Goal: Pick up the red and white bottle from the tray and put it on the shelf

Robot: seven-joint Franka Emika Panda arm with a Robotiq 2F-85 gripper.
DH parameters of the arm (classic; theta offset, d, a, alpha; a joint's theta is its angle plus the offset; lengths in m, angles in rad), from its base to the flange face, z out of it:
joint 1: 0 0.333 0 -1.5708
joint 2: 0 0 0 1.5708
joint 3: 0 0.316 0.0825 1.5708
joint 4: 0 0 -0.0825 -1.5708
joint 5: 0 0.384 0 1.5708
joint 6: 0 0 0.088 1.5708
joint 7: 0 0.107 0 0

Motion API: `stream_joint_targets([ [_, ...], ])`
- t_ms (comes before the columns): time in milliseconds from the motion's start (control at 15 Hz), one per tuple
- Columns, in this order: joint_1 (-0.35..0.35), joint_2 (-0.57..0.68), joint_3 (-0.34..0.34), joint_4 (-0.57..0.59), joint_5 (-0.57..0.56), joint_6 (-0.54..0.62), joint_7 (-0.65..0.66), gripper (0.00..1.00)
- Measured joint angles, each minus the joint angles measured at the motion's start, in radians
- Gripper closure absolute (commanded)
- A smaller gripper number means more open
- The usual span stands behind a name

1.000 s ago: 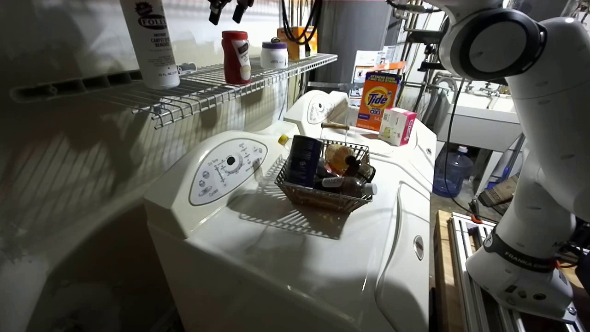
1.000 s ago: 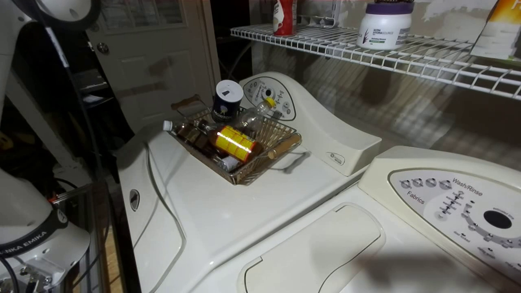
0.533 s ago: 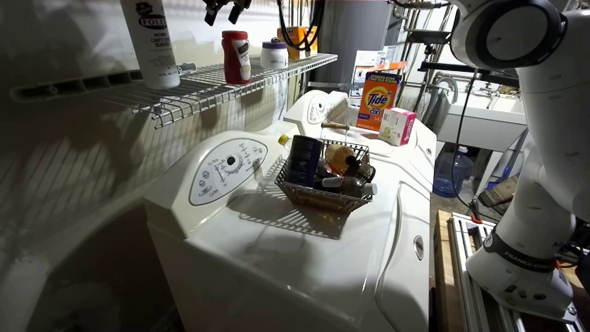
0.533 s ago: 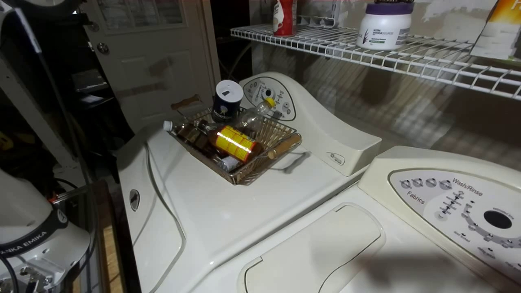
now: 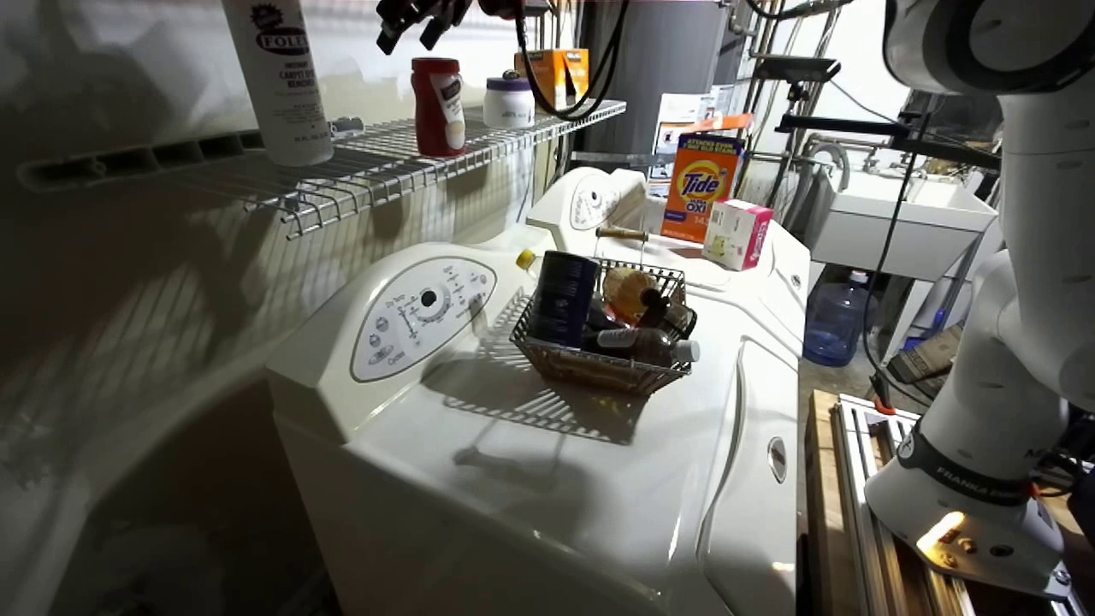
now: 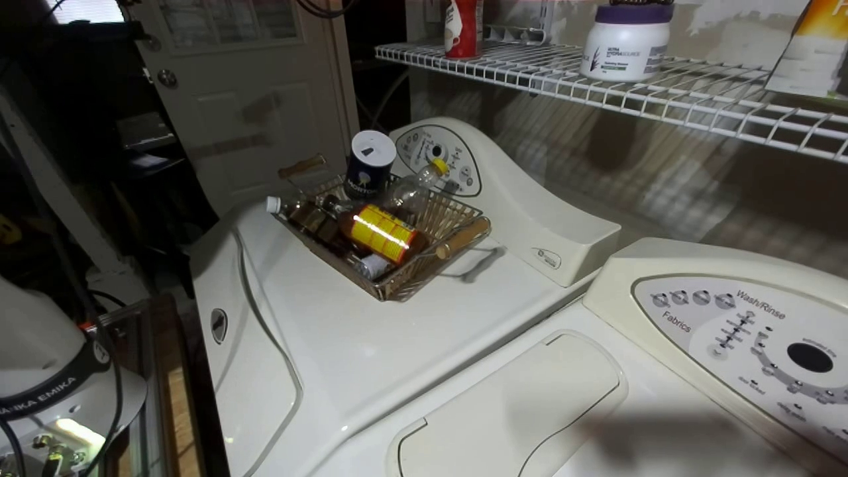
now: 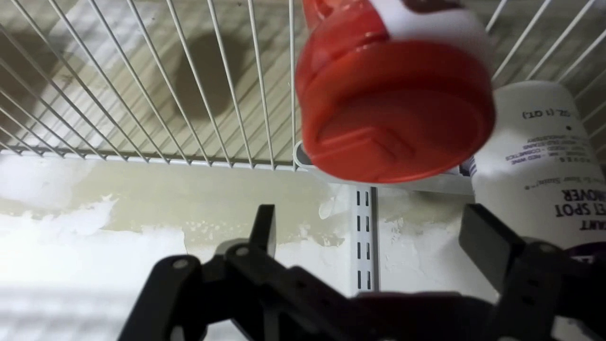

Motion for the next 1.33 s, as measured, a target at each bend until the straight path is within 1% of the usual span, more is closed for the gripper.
stream_joint_targets([
  [200, 0.003, -0.084, 0.0, -0.13, -0.026, 0.073, 0.008, 0.0],
  [333, 0.005, -0.146, 0.0, -0.219, -0.045, 0.096, 0.017, 0.0],
  [600, 0.008, -0.288, 0.001, -0.404, -0.09, 0.105, 0.045, 0.0],
  [1067, 0.016, -0.558, 0.015, -0.739, -0.086, 0.147, 0.045, 0.0],
  [1333, 0.016, -0.674, 0.02, -0.878, -0.084, 0.156, 0.045, 0.0],
])
